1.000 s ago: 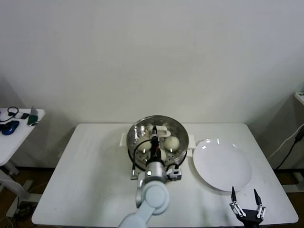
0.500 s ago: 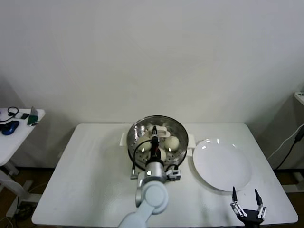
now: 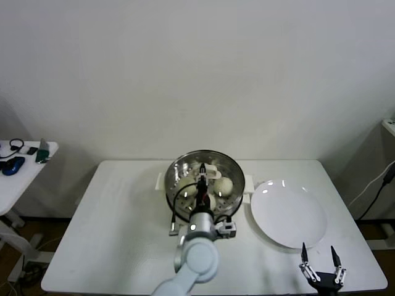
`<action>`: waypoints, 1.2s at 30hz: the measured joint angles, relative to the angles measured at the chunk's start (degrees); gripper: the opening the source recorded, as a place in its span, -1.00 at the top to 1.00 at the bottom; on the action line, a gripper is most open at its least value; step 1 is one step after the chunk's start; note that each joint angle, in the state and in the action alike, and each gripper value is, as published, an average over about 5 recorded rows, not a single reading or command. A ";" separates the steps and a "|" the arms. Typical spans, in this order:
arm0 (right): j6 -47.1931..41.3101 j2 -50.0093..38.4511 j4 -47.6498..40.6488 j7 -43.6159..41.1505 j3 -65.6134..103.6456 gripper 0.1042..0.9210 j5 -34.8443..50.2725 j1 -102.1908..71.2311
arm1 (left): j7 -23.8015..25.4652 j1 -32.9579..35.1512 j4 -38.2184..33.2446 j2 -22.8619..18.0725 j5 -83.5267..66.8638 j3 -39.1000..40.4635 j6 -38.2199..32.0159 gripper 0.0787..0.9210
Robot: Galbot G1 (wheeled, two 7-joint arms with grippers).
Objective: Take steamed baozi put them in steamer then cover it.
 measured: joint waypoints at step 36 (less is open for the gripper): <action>-12.98 -1.70 5.77 0.14 -1.53 -0.76 -3.21 1.16 | -24.15 26.46 -17.50 11.21 -80.87 -33.54 -30.86 -0.77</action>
